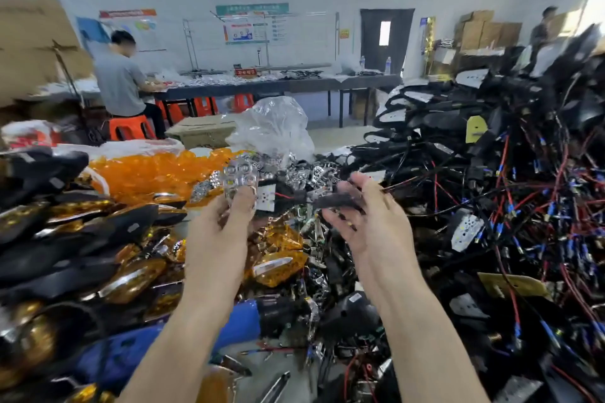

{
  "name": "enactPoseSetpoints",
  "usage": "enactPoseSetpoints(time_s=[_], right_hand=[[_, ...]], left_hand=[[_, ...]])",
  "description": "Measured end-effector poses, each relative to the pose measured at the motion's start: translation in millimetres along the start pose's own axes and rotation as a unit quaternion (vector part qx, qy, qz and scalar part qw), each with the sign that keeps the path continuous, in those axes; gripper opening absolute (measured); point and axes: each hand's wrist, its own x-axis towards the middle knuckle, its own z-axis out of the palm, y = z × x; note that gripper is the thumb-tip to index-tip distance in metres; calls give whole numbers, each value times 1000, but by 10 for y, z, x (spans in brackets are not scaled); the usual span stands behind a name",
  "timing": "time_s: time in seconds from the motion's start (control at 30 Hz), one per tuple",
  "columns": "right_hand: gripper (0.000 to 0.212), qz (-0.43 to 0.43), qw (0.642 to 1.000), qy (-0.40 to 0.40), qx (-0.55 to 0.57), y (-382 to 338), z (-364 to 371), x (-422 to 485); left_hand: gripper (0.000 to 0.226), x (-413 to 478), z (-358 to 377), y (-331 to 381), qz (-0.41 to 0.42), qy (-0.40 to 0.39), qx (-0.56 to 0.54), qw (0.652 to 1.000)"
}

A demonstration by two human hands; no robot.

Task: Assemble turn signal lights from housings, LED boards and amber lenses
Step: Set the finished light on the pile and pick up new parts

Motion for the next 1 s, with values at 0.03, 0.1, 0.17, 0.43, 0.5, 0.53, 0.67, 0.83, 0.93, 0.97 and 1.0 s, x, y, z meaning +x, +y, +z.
enactPoseSetpoints(time_s=[0.03, 0.1, 0.17, 0.43, 0.5, 0.53, 0.67, 0.83, 0.93, 0.97, 1.0], right_hand=[[21, 8, 1000, -24, -12, 53, 49, -77], [22, 32, 997, -63, -16, 170, 88, -249], [20, 53, 995, -79, -9, 262, 37, -420], [20, 24, 995, -74, -56, 402, -265, -777], [18, -2, 996, -69, -63, 402, -259, -792], [17, -13, 996, -65, -65, 400, -260, -791], [16, -18, 997, -52, -61, 440, -288, -785], [39, -23, 996, -21, -80, 505, -314, -774], [29, -48, 994, -25, -99, 507, -311, -770], [26, -55, 993, -30, -104, 507, -310, -772], [24, -59, 992, -34, -108, 511, -311, -775]], left_hand=[[15, -77, -114, -21, -9, 14, -31, 999], [25, -232, -288, -74, -21, 41, -63, 997], [18, -396, -389, -134, -43, 65, -73, 994], [47, -811, -530, -330, -69, 39, -23, 997], [41, -845, -504, -292, -67, 21, -28, 997], [39, -857, -495, -276, -65, 16, -29, 997], [31, -903, -481, -260, -70, 22, -51, 996], [32, -907, -469, -299, -83, 24, -75, 993], [33, -911, -449, -313, -83, 25, -75, 993], [34, -914, -445, -319, -84, 27, -73, 993], [35, -916, -441, -319, -86, 29, -72, 993]])
